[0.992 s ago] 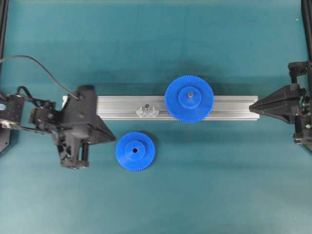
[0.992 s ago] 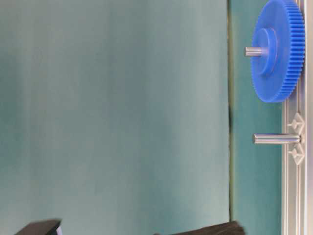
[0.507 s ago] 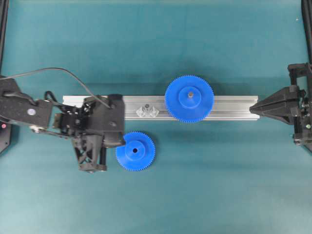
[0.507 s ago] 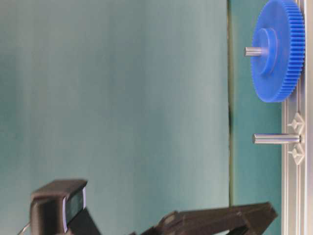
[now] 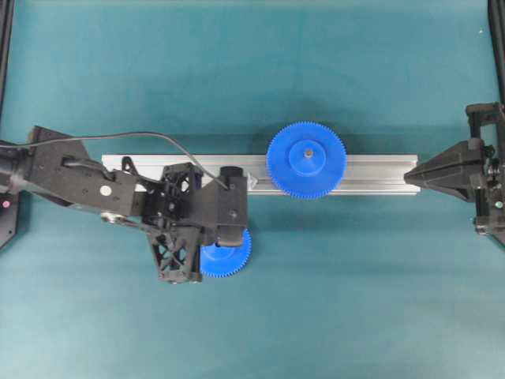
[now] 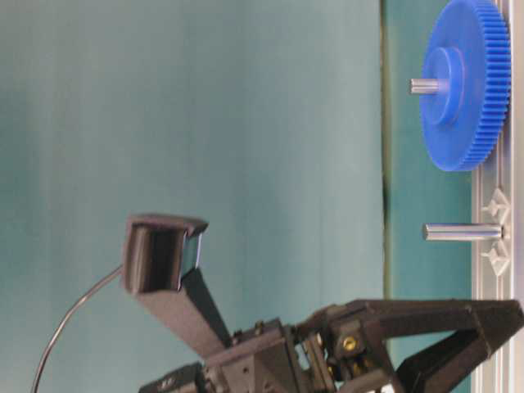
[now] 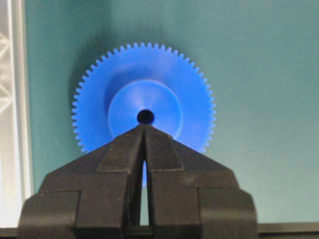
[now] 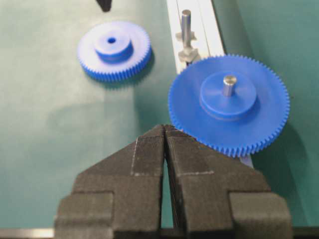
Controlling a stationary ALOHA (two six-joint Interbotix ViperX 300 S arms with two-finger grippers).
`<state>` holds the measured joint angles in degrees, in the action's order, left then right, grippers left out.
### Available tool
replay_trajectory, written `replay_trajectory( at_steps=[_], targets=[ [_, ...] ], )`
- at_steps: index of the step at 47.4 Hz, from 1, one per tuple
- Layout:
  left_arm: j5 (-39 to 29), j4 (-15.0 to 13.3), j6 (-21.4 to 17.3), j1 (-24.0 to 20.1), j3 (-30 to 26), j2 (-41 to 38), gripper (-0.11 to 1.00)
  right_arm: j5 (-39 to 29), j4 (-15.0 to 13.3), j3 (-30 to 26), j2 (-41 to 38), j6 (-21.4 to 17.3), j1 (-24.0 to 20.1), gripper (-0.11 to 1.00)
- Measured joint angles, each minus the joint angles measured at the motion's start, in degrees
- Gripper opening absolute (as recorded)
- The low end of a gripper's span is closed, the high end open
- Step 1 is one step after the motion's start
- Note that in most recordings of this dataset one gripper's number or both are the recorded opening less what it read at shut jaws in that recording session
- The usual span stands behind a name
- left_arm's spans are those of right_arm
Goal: Find the location of the shaft and insert the small gear.
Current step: 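Position the left gripper above the small blue gear's hub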
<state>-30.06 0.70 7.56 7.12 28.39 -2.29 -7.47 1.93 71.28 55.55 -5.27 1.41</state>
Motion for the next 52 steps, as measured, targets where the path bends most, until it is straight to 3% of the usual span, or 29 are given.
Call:
replay_trajectory(
  at_steps=[16, 30, 52],
  targets=[
    [-5.9, 0.0, -0.5, 0.0, -4.3, -4.1, 0.00, 0.1, 0.0, 0.5, 0.0, -0.1, -0.1, 0.03],
    [-12.1, 0.1, -5.4, 0.1, -9.4, -7.7, 0.00, 0.4, 0.0, 1.1, 0.1, 0.0, -0.1, 0.03],
    [-14.9, 0.2, -4.9, 0.1, -11.7, -9.4, 0.00, 1.8, 0.0, 1.9, 0.0, -0.1, -0.1, 0.03]
  ],
)
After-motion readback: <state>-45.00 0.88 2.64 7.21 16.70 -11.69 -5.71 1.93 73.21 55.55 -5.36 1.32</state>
